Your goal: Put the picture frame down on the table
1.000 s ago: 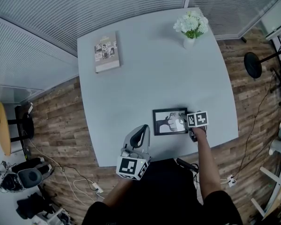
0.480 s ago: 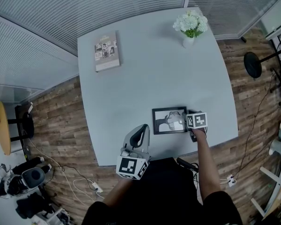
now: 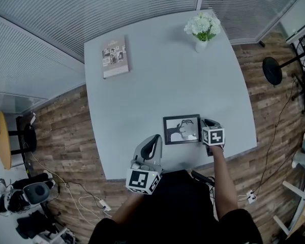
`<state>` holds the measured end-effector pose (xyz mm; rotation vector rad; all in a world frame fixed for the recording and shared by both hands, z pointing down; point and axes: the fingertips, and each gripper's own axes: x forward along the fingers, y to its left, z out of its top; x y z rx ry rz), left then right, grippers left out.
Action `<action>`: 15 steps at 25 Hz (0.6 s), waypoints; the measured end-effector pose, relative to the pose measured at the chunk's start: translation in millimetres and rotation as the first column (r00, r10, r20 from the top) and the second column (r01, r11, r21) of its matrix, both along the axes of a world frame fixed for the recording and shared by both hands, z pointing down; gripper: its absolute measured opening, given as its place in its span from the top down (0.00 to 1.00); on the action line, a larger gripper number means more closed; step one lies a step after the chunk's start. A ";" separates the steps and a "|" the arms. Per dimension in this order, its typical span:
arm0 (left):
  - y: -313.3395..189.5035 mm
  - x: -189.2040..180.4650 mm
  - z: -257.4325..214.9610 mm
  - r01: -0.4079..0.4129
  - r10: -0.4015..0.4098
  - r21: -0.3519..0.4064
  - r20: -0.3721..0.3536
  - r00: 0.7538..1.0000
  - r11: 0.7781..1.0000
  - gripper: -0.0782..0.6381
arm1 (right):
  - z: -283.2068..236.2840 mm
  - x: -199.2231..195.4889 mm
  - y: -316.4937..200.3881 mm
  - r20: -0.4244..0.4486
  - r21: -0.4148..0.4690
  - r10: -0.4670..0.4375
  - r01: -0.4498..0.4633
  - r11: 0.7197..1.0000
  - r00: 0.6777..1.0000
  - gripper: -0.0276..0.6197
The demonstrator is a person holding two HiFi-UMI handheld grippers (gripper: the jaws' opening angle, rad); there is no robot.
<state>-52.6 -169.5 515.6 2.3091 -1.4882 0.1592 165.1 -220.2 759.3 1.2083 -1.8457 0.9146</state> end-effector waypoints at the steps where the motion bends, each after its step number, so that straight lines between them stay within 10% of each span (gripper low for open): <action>1: 1.9 1.0 -0.9 0.000 0.000 0.003 0.000 1.000 1.000 0.87 | -4.2 -0.7 1.7 0.006 0.011 -0.002 0.002 1.000 1.000 0.86; 15: 38.8 28.1 -25.5 -0.023 0.023 0.072 0.011 1.000 0.997 0.87 | -51.9 4.3 39.8 0.078 0.123 0.035 -0.045 0.991 0.996 0.89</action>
